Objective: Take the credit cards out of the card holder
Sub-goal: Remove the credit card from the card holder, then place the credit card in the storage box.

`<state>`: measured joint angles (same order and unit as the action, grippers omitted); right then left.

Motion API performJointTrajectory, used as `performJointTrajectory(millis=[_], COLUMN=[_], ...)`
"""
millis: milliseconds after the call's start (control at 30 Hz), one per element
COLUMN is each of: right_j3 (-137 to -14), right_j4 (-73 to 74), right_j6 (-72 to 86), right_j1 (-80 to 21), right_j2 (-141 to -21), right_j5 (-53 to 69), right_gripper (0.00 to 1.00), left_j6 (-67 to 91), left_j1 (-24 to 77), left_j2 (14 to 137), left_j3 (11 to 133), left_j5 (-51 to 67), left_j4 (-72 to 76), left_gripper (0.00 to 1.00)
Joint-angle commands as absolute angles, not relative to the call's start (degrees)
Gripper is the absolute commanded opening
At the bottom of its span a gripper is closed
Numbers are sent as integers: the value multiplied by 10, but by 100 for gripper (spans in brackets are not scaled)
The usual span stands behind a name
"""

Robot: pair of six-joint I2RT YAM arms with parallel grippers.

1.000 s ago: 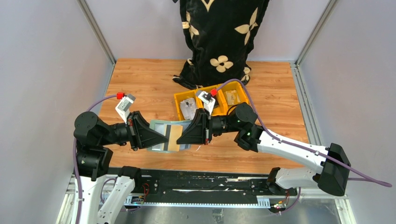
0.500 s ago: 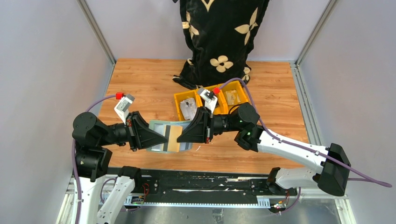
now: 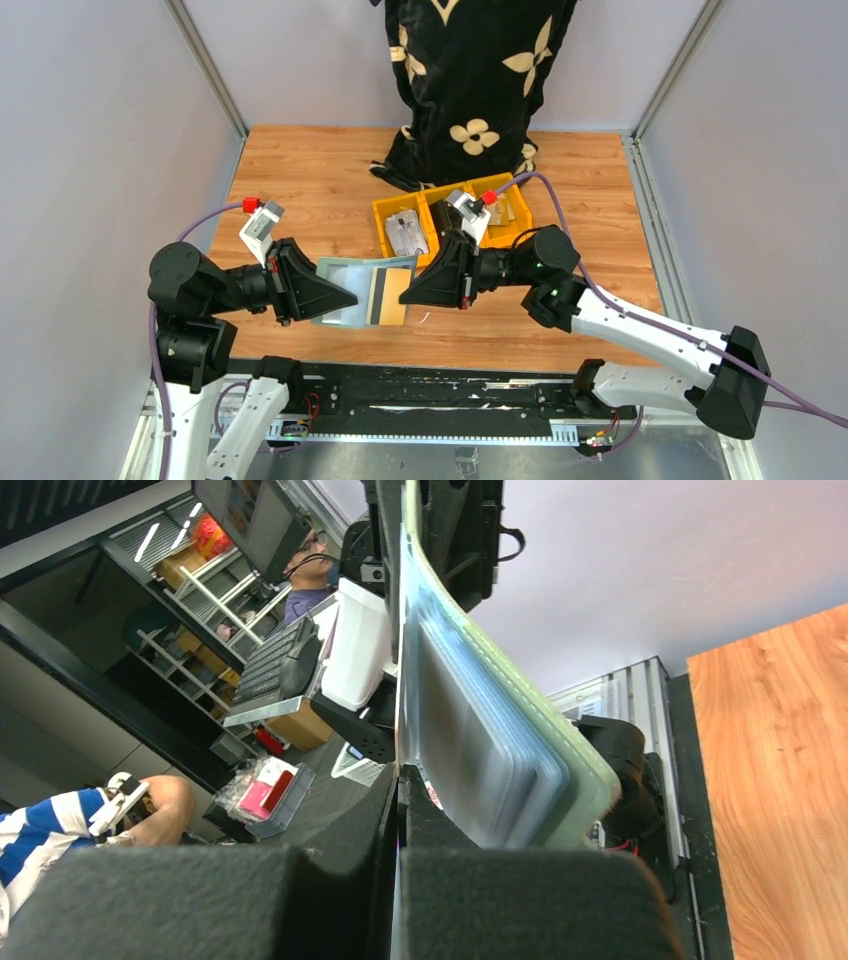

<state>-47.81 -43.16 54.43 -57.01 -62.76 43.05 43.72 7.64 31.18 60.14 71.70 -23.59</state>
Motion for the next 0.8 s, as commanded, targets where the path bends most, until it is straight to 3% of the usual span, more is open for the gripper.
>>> performJointTrajectory(millis=[0,267,367,567,767], right_j3=[-486,-579,-593,-684,-765], right_j4=[-358,64,115,287,363], right_j6=[513,335,313,196,112], right_j1=[-531,-398,-342,-278,-238], right_j2=[-593,-524,-525,-581,-697], right_j5=[448,342,334,173,30], right_gripper=[0,0,0,0,0], left_j6=[435,209,163,137,133], left_j1=[77,77,77,77,77], left_j2=[316,337,341,330,328], left_j3=[621,696,708,708,707], left_j5=[715,634,617,607,619], left_j4=[-230,-423,-463,-468,-468], left_gripper=[0,0,0,0,0])
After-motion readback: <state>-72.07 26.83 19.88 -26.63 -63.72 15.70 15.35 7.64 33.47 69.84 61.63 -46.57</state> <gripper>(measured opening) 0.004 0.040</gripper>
